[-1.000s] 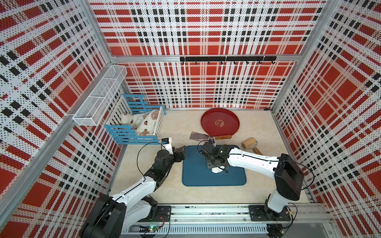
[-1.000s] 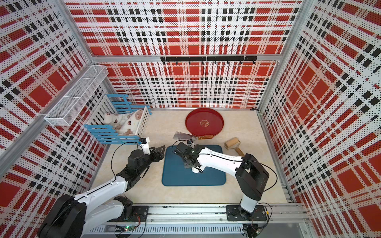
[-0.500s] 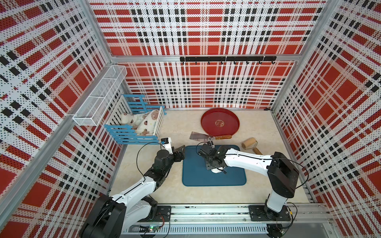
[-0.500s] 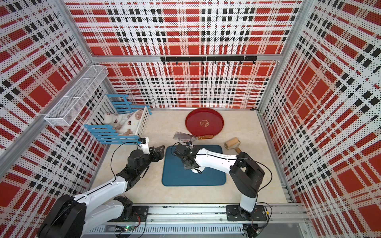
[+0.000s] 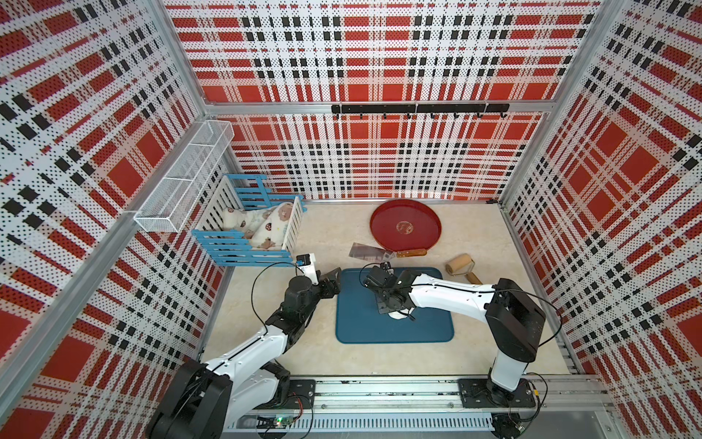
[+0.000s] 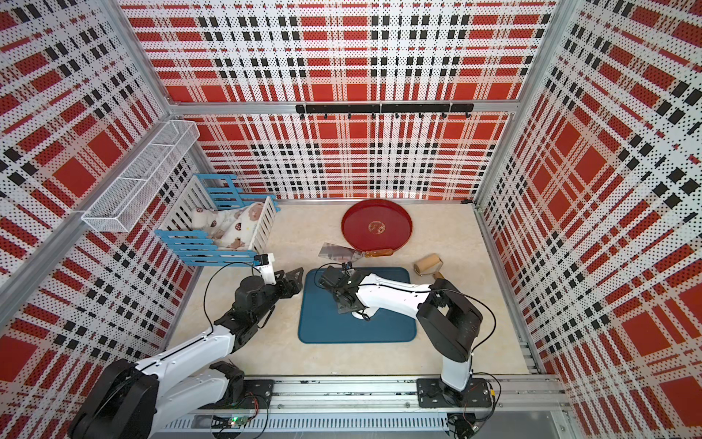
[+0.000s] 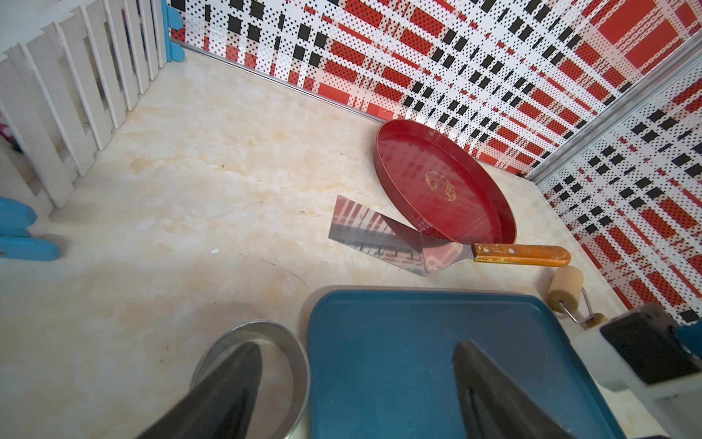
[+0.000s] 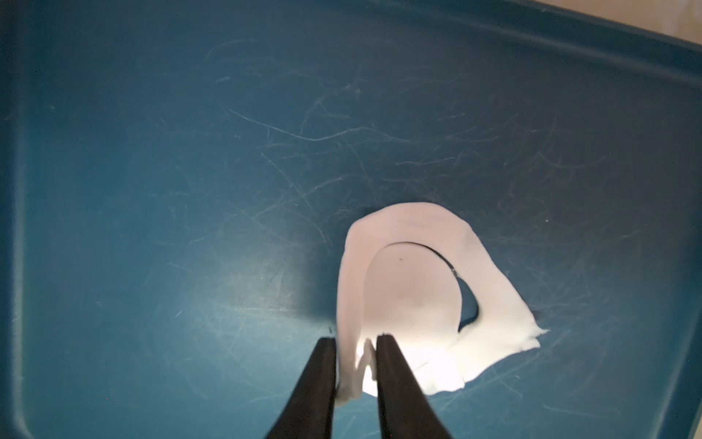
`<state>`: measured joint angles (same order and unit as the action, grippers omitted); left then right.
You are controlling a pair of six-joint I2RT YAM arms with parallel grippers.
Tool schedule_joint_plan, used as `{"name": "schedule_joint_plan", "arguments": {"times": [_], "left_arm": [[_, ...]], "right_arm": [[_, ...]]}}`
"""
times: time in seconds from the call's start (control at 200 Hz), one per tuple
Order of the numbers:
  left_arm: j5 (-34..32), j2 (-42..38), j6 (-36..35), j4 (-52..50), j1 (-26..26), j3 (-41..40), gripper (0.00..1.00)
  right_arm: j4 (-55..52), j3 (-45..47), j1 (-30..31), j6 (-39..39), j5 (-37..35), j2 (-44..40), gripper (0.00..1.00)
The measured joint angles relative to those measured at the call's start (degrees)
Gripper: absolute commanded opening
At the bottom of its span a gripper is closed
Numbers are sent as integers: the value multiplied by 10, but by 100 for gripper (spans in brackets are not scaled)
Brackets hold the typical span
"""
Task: Roll out the dumpling wrappers from the dough
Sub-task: Remove the dumpling wrapper from the work surface.
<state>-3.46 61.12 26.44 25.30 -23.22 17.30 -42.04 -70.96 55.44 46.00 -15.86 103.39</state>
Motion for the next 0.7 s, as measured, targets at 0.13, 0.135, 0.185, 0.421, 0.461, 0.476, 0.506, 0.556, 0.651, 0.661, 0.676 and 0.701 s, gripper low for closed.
{"name": "schedule_joint_plan", "arguments": {"times": [0.13, 0.135, 0.185, 0.421, 0.461, 0.476, 0.506, 0.556, 0.651, 0.661, 0.676, 0.701], "left_arm": [[0, 0, 0, 0, 0, 0, 84], [0, 0, 0, 0, 0, 0, 84], [0, 0, 0, 0, 0, 0, 84], [0, 0, 0, 0, 0, 0, 84], [0, 0, 0, 0, 0, 0, 84], [0, 0, 0, 0, 0, 0, 84], [0, 0, 0, 0, 0, 0, 84], [0, 0, 0, 0, 0, 0, 84], [0, 0, 0, 0, 0, 0, 84], [0, 0, 0, 0, 0, 0, 84], [-1, 0, 0, 0, 0, 0, 84], [-1, 0, 0, 0, 0, 0, 84]], "right_arm": [[0, 0, -1, -1, 3, 2, 18], [0, 0, -1, 0, 3, 2, 18], [0, 0, -1, -1, 3, 2, 16], [0, 0, -1, -1, 4, 2, 11], [0, 0, -1, -1, 5, 2, 11], [0, 0, -1, -1, 5, 2, 11], [0, 0, -1, -1, 5, 2, 11], [0, 0, -1, 0, 5, 2, 11], [0, 0, -1, 0, 4, 2, 11], [0, 0, -1, 0, 4, 2, 11], [0, 0, -1, 0, 4, 2, 11], [0, 0, -1, 0, 4, 1, 11]]}}
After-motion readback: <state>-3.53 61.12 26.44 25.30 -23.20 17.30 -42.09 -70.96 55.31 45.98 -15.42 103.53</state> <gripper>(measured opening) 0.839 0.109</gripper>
